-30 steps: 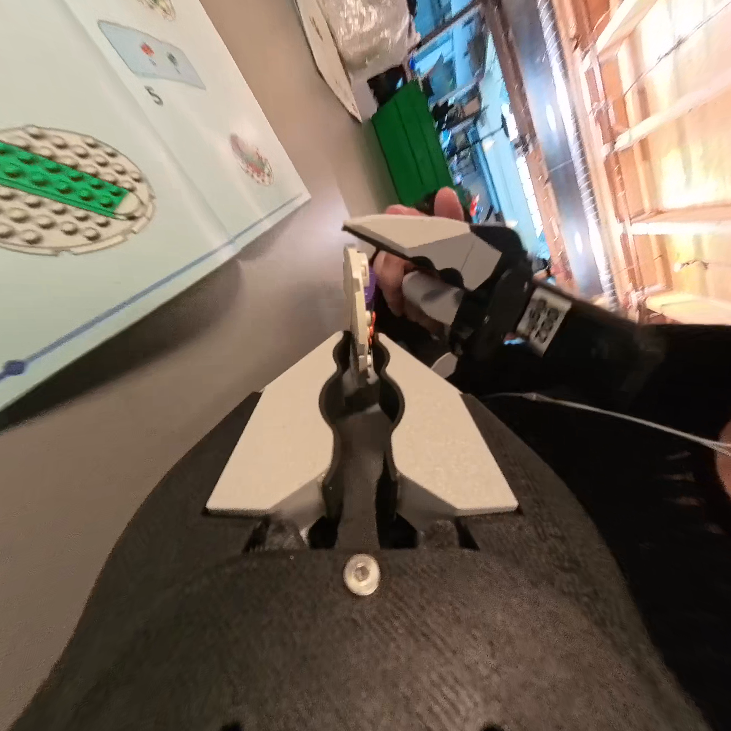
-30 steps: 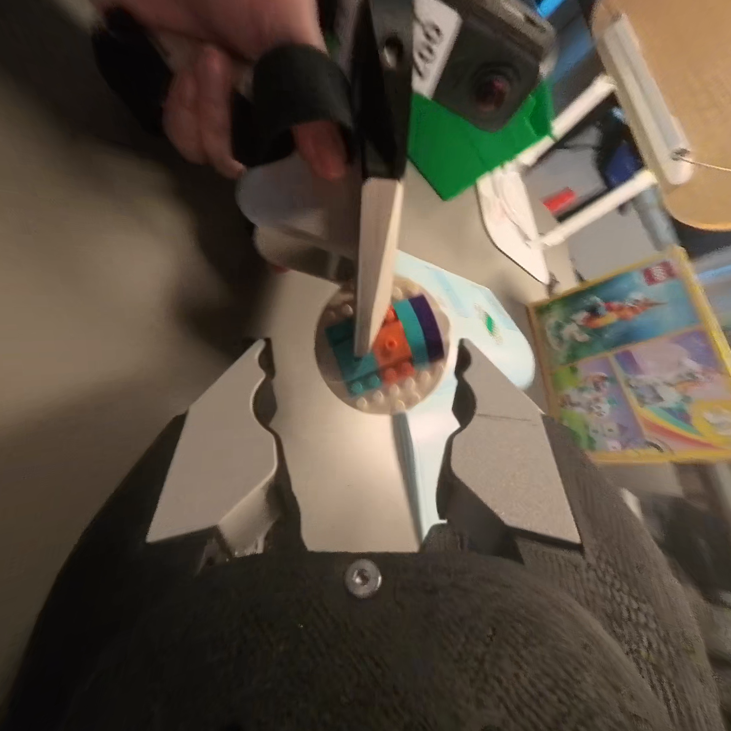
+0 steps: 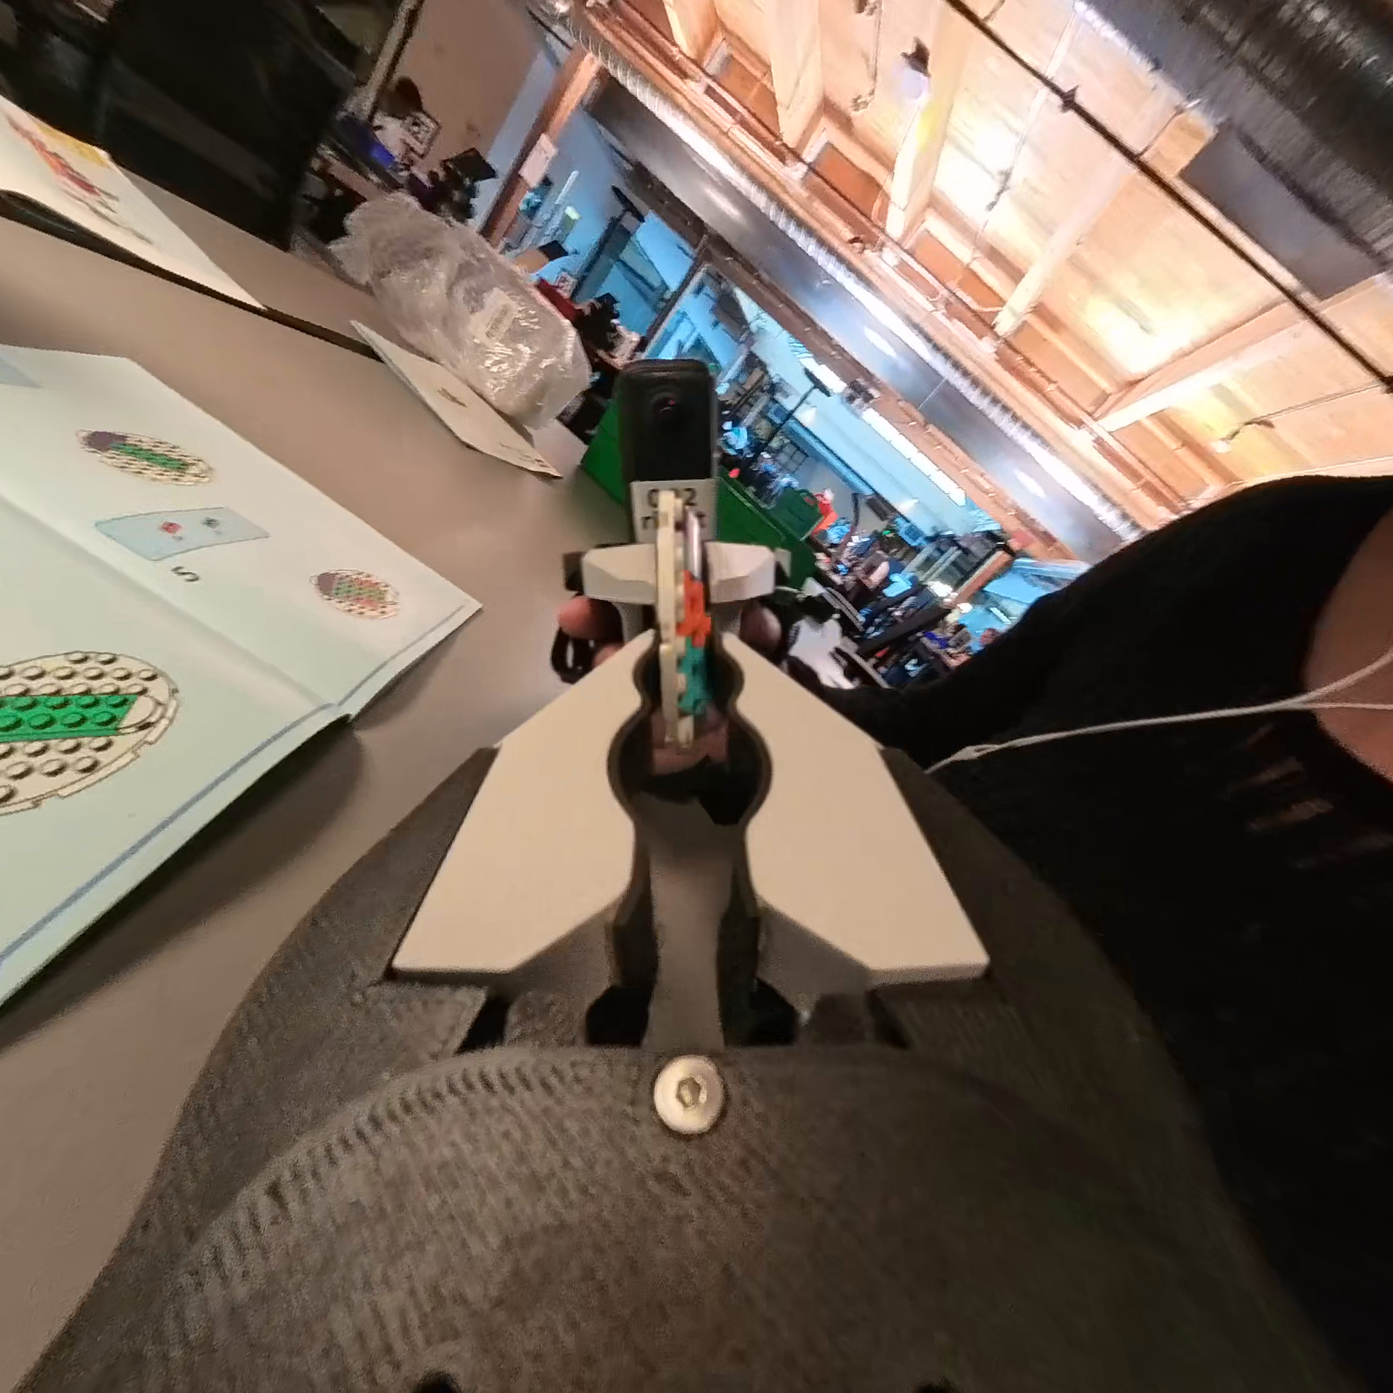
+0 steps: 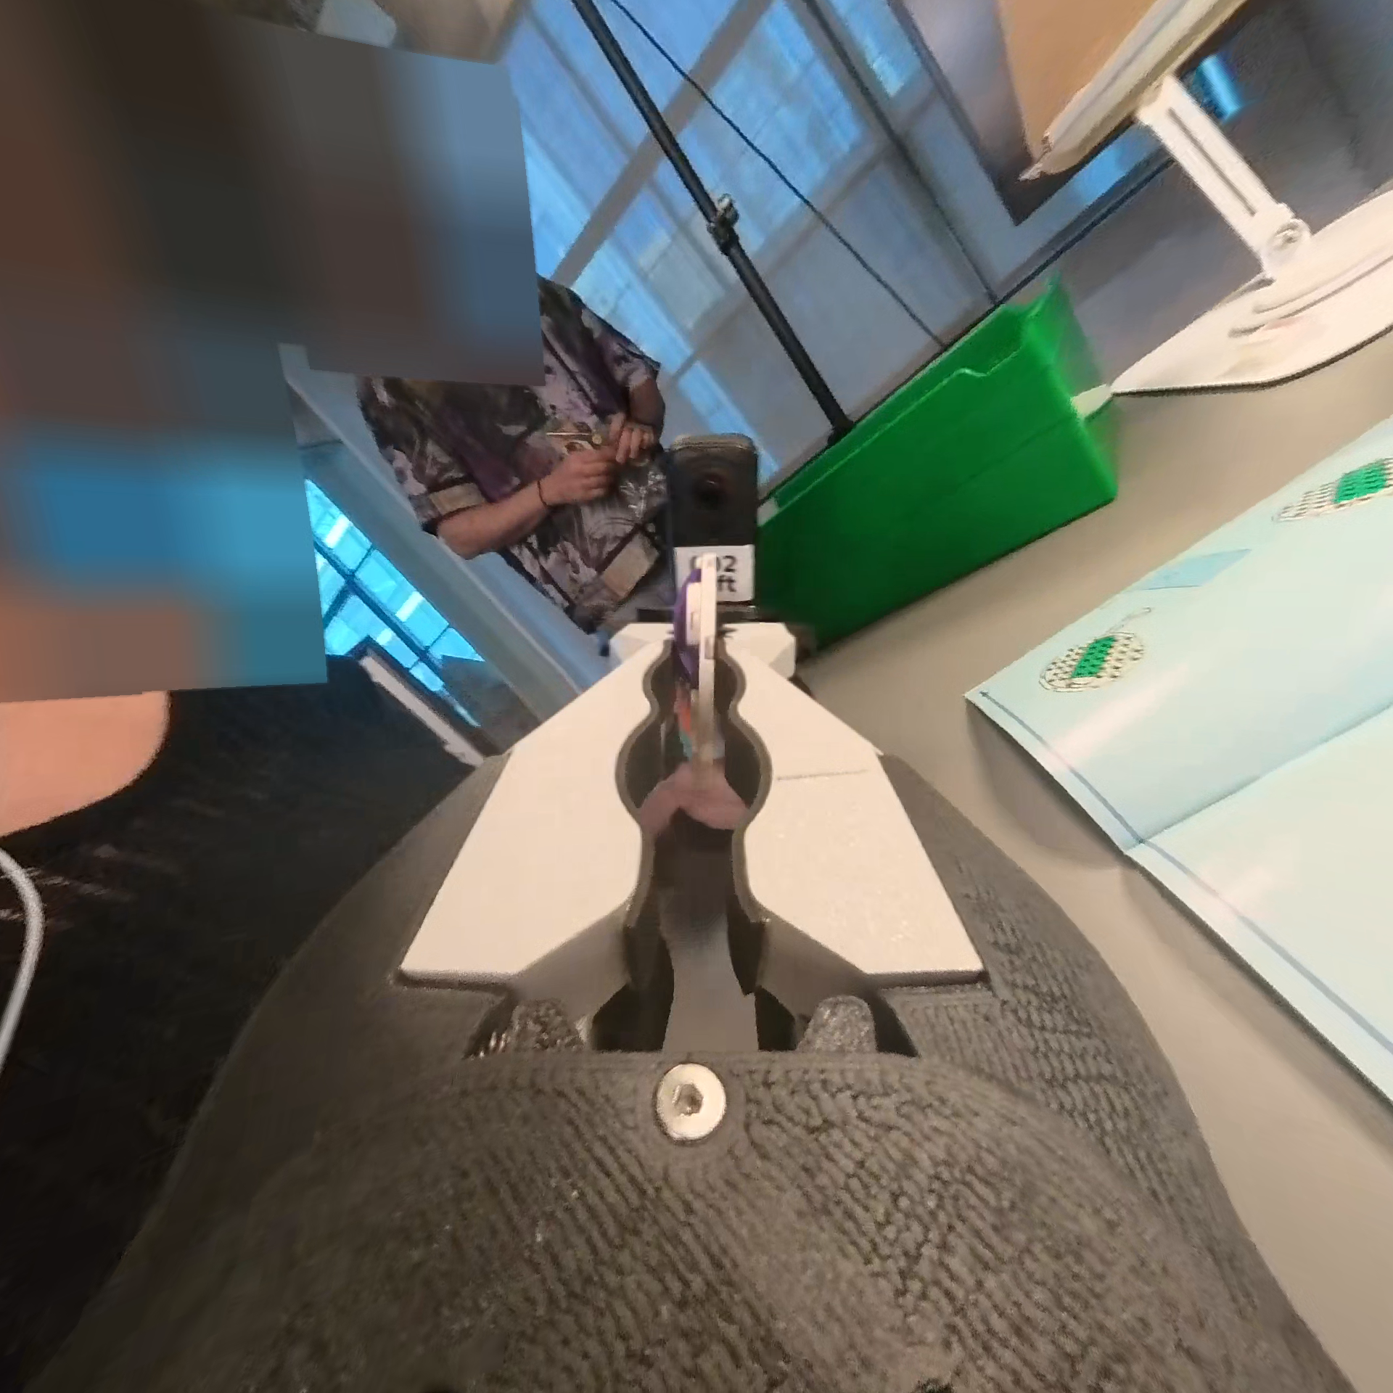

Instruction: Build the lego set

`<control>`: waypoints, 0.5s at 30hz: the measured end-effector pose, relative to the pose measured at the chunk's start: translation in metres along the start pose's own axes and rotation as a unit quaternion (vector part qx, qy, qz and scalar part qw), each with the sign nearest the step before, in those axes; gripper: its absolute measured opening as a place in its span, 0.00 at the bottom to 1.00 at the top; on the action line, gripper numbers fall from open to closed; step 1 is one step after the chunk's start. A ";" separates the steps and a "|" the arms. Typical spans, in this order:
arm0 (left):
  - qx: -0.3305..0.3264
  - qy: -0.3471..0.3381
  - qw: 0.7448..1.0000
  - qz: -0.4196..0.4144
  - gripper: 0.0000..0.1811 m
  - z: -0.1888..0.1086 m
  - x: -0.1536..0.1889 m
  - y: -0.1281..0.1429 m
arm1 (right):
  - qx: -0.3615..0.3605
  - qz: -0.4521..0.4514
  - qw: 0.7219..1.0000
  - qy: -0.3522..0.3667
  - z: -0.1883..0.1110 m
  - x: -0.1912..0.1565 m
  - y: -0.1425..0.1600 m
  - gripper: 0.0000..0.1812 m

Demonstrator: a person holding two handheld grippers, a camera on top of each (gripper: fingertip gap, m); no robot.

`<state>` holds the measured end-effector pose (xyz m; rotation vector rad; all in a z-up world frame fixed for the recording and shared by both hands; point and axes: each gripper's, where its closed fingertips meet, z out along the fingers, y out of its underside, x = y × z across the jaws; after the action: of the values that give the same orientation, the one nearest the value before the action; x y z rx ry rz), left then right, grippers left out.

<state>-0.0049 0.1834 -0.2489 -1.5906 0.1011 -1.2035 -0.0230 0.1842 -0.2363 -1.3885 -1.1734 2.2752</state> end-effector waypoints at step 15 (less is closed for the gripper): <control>-0.100 -0.148 0.983 -0.039 0.05 -0.006 -0.050 0.025 | -0.212 -0.465 0.818 0.264 -0.020 0.045 0.014 0.14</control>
<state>-0.0212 0.1992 -0.3000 -1.9484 -0.0338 -1.0271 -0.0270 0.2101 -0.2801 -1.0589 -1.6800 0.9146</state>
